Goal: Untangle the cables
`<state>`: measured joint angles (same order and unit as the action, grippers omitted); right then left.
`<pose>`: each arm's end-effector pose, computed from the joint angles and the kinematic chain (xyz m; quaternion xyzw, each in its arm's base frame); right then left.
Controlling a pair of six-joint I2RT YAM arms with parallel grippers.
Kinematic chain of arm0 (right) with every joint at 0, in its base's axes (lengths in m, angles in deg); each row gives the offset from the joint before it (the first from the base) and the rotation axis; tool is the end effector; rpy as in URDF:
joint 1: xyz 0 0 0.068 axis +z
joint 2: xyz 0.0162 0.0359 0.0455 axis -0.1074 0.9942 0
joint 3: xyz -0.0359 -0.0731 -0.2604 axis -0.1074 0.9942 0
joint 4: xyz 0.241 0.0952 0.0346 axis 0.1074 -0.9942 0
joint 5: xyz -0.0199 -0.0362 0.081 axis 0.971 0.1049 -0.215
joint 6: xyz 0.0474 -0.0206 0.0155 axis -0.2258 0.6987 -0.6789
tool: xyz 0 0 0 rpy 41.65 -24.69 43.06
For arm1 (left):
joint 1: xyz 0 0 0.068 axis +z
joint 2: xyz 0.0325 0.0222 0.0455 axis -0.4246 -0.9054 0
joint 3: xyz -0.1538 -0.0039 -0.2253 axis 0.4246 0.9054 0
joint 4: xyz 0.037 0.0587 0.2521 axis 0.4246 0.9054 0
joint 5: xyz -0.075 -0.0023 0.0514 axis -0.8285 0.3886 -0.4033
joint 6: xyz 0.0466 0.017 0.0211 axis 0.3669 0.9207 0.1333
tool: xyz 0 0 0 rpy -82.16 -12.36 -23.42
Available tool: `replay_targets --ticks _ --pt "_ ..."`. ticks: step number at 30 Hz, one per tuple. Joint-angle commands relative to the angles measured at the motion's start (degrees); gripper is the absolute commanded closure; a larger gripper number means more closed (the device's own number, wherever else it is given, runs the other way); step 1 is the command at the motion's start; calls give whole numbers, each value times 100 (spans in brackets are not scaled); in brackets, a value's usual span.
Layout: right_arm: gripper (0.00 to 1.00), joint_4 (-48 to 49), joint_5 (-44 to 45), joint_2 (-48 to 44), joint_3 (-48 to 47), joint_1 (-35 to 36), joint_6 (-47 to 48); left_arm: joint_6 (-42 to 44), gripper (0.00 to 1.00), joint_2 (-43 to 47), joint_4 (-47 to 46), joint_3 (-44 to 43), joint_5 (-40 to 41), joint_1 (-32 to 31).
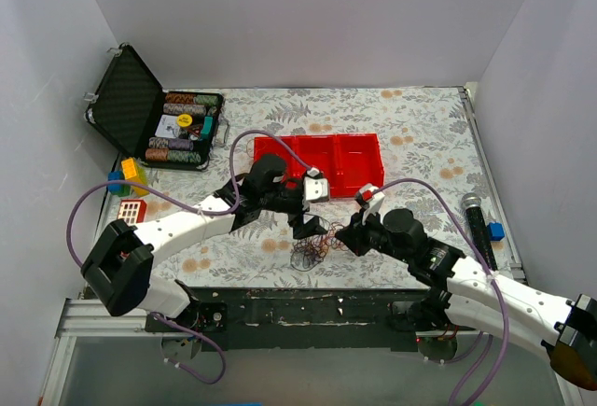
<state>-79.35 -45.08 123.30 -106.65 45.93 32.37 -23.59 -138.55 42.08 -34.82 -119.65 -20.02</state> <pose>0.1106 0.1414 0.2198 -0.2245 0.7794 0.3363 0.4785 0.1984 -0.2305 0.2512 0.3868 0.7478 -0.4695 0.2659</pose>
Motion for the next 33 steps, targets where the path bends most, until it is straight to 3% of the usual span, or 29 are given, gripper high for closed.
replay_targets --ticks 1,4,9,10,13,16,20,25,31,33 --pt "88 38 -45 -33 -276 -33 140 -25 11 25 -13 -213 -539 -82" --pt "87 56 -45 89 -284 -33 167 203 13 42 -22 -160 -636 -161" --pt "85 39 -27 239 -311 -42 140 493 31 288 5 41 -664 -415" --pt "84 38 17 256 -311 -33 132 546 31 349 -65 147 -411 -581" --pt "83 -23 78 283 -320 -42 123 381 50 455 -661 577 249 -802" --pt "83 -49 131 265 -267 -50 88 178 61 385 -1032 833 742 -899" --pt "83 -120 123 230 -197 -50 61 -68 68 52 -1260 790 1330 -970" --pt "83 -137 105 116 -74 -42 44 -253 69 -335 -1629 702 2149 -970" --pt "83 -146 123 116 -38 -59 79 -350 70 -345 -1489 684 2027 -970" --pt "83 -129 122 107 -21 -59 79 -376 74 -362 -1489 710 2035 -970"
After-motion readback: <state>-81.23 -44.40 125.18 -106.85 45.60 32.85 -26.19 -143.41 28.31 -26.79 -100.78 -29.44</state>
